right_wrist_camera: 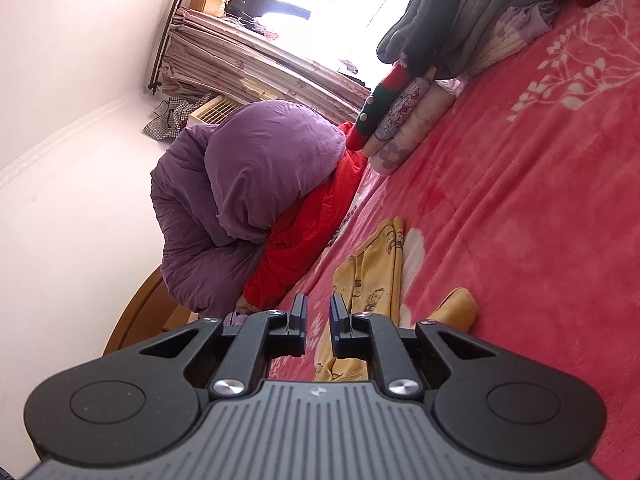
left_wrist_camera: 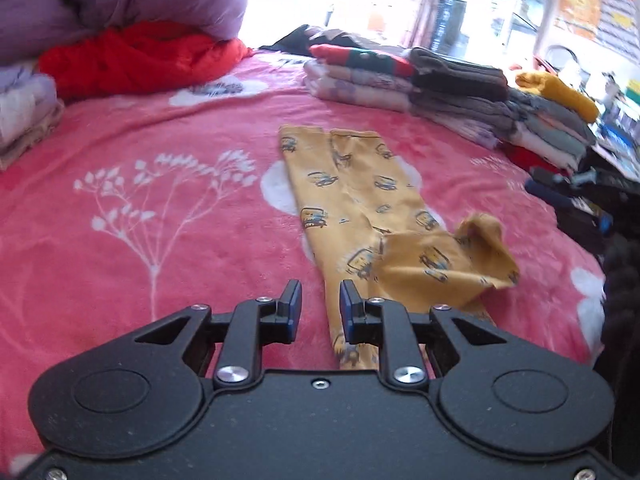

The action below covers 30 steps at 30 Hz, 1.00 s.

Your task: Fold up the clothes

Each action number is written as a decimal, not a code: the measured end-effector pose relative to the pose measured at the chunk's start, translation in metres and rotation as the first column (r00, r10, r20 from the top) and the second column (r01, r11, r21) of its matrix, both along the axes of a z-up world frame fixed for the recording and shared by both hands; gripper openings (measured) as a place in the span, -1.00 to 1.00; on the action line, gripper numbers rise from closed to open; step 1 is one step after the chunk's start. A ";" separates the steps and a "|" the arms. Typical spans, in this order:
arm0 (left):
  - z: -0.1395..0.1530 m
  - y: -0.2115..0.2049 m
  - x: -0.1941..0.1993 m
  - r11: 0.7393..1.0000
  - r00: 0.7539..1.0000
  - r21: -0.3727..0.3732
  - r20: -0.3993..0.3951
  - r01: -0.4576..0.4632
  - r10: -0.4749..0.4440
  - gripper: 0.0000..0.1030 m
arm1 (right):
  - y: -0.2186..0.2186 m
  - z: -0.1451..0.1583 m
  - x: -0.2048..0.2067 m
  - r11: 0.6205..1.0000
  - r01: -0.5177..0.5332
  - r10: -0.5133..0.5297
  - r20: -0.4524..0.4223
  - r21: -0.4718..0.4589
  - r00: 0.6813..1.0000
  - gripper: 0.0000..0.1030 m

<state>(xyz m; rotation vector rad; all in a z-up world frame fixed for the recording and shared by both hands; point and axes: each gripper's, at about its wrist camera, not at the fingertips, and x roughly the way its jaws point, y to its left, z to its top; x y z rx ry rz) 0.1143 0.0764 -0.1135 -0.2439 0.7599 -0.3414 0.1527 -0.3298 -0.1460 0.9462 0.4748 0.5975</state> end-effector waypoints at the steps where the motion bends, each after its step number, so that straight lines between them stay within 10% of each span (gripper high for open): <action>1: -0.003 0.001 0.004 1.000 1.000 -0.019 -0.012 -0.020 0.020 -0.65 | 0.001 0.000 0.000 1.000 0.001 -0.001 -0.003 0.000 1.000 -0.71; 9: -0.028 0.014 0.032 0.955 0.979 -0.242 -0.147 -0.172 0.139 -0.61 | 0.010 0.007 -0.006 0.990 0.010 -0.013 -0.024 -0.144 1.000 -0.61; 11: -0.034 0.014 0.037 0.945 0.973 -0.266 -0.176 -0.190 0.146 -0.61 | 0.018 0.010 -0.010 0.973 0.008 -0.018 -0.042 -0.230 0.999 0.03; 13: -0.039 0.016 0.039 0.931 0.969 -0.303 -0.199 -0.205 0.148 -0.62 | 0.026 0.013 -0.013 0.949 0.005 -0.025 -0.059 -0.314 0.998 0.25; 16: -0.041 0.023 0.037 0.910 0.958 -0.332 -0.221 -0.250 0.182 -0.95 | 0.040 0.008 -0.013 0.899 -0.023 -0.030 -0.113 -0.438 0.993 0.23; 20: -0.046 0.032 0.033 0.882 0.947 -0.375 -0.251 -0.286 0.200 -0.96 | 0.050 -0.014 -0.012 0.849 -0.059 -0.035 -0.167 -0.525 0.985 -0.73; 30: -0.028 0.050 0.002 0.885 0.957 -0.388 -0.233 -0.255 0.174 -0.64 | 0.036 -0.015 -0.019 0.911 -0.006 -0.069 -0.167 -0.413 0.984 -0.39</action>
